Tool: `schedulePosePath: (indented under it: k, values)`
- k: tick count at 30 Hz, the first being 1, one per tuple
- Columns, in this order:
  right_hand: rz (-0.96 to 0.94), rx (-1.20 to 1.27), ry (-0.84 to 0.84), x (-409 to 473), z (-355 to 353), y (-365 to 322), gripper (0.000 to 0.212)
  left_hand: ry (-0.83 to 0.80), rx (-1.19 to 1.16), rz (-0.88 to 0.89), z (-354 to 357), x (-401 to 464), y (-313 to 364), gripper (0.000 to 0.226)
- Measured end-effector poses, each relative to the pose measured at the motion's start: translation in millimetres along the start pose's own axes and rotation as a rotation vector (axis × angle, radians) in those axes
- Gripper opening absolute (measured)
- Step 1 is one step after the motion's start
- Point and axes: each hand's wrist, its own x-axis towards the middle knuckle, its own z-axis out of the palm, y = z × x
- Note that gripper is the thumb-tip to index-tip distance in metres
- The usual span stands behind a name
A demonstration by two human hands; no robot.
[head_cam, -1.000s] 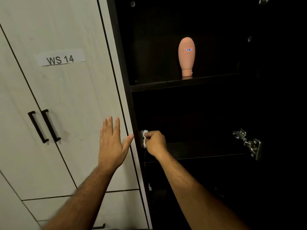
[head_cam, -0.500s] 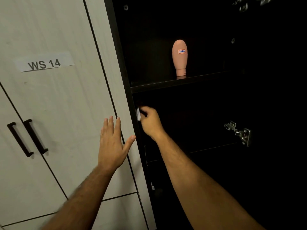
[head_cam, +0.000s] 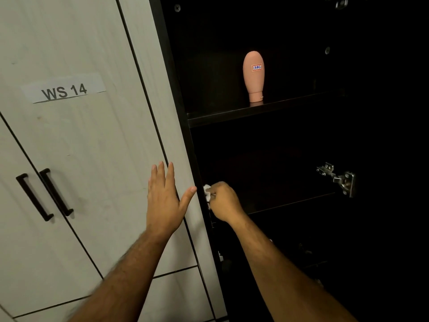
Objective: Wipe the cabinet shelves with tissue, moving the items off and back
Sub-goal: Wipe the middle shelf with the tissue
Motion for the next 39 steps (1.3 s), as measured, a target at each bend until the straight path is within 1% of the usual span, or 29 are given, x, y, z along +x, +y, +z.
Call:
schedulePosePath:
  k: [2,5,7,8,11,13,15,17,19,21,24,26,29,32,33,35,36,38,39]
  values:
    - [-0.026,0.195,0.004,-5,-6,-13,0.028,0.002,0.004,0.003,-3,1,0,0.09]
    - [-0.026,0.464,-0.078,-7,-16,-39,0.042,-0.003,0.017,0.014,-5,2,-1,0.088]
    - [-0.053,0.693,-0.139,-4,-24,-54,0.043,-0.021,-0.057,0.002,-8,5,-1,0.085]
    - [-0.06,0.76,-0.17,-2,-28,-61,0.045,-0.022,-0.136,-0.018,-10,7,0,0.083]
    - [-0.101,0.757,-0.249,12,-40,-77,0.069,-0.006,-0.408,-0.119,-21,20,14,0.079]
    - [-0.168,0.732,-0.26,17,-44,-89,0.087,0.005,-0.547,-0.189,-31,30,27,0.077]
    - [-0.249,0.7,-0.243,18,-47,-96,0.11,0.028,-0.646,-0.225,-39,39,39,0.083]
    - [-0.313,0.636,-0.259,17,-45,-92,0.121,0.028,-0.693,-0.231,-43,45,46,0.085]
    - [-0.346,0.558,-0.285,12,-40,-80,0.12,0.021,-0.691,-0.214,-44,47,50,0.081]
    - [-0.345,0.519,-0.308,4,-30,-61,0.117,0.014,-0.686,-0.213,-45,49,53,0.082]
    - [-0.28,0.492,-0.314,-1,-19,-45,0.115,0.002,-0.664,-0.226,-48,49,55,0.088]
    - [-0.206,0.503,-0.348,-1,-27,-52,0.115,-0.001,-0.655,-0.237,-50,49,56,0.087]
    - [-0.201,0.583,-0.378,2,-50,-82,0.093,0.003,-0.663,-0.25,-55,48,57,0.086]
    - [-0.265,0.627,-0.313,1,-61,-102,0.078,0.006,-0.672,-0.26,-58,47,57,0.091]
    - [-0.283,0.608,-0.281,0,-60,-103,0.082,0.005,-0.675,-0.263,-57,46,57,0.09]
    - [-0.356,0.52,-0.243,-2,-49,-94,0.103,0.001,-0.689,-0.277,-55,42,56,0.086]
    - [-0.407,0.463,-0.23,-2,-41,-86,0.108,-0.001,-0.698,-0.283,-53,39,55,0.086]
    - [-0.494,0.374,-0.202,-4,-24,-66,0.102,-0.01,-0.715,-0.295,-47,33,53,0.086]
    - [-0.507,0.347,-0.198,-6,-18,-54,0.098,-0.016,-0.72,-0.304,-44,29,51,0.086]
